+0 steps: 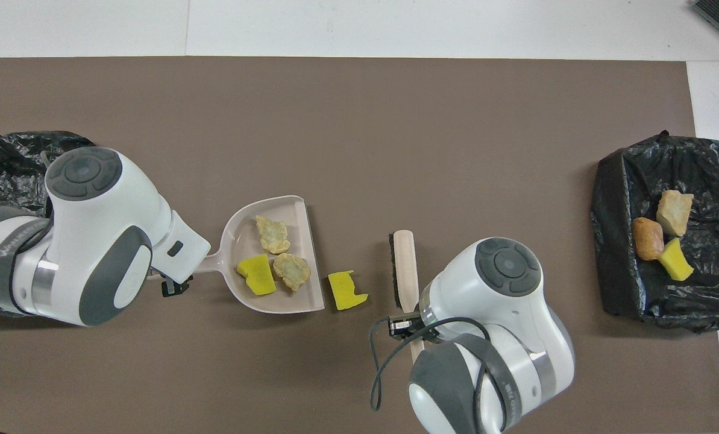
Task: Sweep and dump trash in bin
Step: 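Sweep the remaining yellow sponge into the dustpan with the right gripper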
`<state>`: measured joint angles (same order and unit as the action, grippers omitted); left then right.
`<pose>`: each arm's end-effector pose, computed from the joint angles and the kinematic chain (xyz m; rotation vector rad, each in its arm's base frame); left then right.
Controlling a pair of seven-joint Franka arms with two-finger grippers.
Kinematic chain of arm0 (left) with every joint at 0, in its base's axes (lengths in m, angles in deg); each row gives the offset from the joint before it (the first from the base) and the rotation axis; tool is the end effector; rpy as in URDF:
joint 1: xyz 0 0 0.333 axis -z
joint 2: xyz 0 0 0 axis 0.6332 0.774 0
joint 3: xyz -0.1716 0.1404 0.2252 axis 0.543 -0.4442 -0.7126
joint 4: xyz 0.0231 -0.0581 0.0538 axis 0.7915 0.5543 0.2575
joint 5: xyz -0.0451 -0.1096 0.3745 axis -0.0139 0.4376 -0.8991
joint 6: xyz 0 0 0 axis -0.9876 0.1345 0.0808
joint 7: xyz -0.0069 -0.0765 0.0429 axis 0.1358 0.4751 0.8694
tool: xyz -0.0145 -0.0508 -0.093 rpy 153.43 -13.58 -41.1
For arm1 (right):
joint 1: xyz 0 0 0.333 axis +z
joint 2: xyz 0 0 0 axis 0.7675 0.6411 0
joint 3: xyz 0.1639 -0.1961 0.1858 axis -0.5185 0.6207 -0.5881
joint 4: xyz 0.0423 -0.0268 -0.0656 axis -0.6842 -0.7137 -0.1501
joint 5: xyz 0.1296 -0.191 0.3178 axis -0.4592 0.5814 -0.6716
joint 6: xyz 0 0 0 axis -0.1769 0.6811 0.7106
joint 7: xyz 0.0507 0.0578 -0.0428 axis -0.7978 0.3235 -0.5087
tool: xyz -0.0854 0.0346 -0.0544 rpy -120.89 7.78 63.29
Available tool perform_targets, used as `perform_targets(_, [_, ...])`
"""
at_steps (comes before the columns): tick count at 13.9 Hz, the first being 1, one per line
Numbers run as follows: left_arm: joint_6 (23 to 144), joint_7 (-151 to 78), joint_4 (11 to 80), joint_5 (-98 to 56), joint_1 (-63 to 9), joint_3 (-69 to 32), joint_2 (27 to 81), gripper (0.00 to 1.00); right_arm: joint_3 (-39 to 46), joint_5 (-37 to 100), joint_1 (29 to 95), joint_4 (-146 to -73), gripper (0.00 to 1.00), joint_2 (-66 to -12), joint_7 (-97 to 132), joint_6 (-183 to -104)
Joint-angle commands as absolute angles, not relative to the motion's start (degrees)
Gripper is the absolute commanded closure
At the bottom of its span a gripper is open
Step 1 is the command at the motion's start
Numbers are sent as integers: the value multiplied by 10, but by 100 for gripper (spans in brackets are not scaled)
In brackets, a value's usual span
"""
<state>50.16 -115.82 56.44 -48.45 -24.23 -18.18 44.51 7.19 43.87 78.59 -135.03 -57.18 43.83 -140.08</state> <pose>0.4864 -0.1594 0.3997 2.2819 -2.0085 -0.3954 0.4064 0.2767 0.3767 -2.9494 -0.1145 0.4460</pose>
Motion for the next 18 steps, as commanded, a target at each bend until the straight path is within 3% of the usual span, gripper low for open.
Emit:
perform_targets(1, [535, -1160, 672, -503, -226, -186, 365, 100, 68, 451, 813, -1380, 100, -577, 453, -1443])
perform_targets(4, [589, -1109, 737, -503, -211, -183, 326, 100, 68, 448, 844, -1379, 100, -558, 455, -1475])
perform_targets(7, [630, -1064, 754, -503, -172, -183, 326, 100, 67, 426, 886, -1366, 100, -523, 470, -1533])
perform_targets(12, [664, -1028, 770, -502, -151, -182, 332, 100, 66, 265, 931, -1298, 100, -482, 476, -1598])
perform_targets(15, [659, -994, 766, -501, -158, -182, 336, 100, 67, 264, 934, -1301, 100, -485, 473, -1588])
perform_targets(18, [654, -957, 754, -497, -167, -186, 338, 100, 75, 294, 923, -1302, 100, -502, 473, -1522])
